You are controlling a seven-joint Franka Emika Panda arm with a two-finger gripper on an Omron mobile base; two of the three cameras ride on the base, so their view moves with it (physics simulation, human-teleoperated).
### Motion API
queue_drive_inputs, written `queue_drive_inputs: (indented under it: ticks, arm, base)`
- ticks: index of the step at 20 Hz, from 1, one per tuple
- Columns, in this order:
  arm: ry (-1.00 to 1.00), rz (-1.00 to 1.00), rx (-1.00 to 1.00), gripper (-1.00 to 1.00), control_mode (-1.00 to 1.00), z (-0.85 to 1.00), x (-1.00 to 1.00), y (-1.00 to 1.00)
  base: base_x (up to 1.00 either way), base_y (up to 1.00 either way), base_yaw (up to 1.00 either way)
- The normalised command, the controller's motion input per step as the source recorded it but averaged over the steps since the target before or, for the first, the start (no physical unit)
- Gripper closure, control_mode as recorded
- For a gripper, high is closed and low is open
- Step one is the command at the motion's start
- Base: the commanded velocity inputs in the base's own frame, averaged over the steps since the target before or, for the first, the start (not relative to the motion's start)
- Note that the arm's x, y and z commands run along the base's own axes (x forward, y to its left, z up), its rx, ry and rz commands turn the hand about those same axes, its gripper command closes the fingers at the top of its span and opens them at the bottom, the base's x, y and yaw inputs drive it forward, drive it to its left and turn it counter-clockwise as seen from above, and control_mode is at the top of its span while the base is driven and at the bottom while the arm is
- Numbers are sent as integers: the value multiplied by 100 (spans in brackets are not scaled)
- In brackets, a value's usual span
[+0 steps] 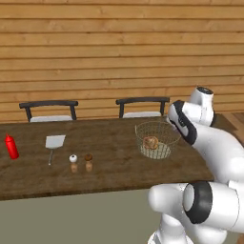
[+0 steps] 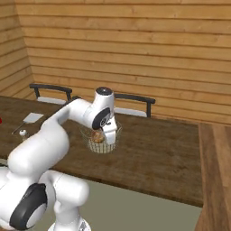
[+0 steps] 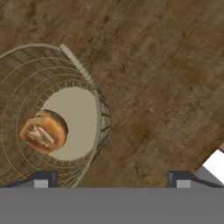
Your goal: Open the cabinet, pick up the bread from the cabinet and place it in the basket. Then move the basket to the dining counter.
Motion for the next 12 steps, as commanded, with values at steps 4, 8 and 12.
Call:
queue_drive_inputs:
  ticks: [4, 8, 12]
  arm:
    - [14, 27, -20, -100, -100, 91, -44, 81]
    - [4, 35, -28, -100, -100, 62, -68, 97]
    - [7, 41, -30, -100, -100, 27, -53, 100]
  base:
    - [0, 0, 0]
    - [0, 0, 0]
    - [0, 0, 0]
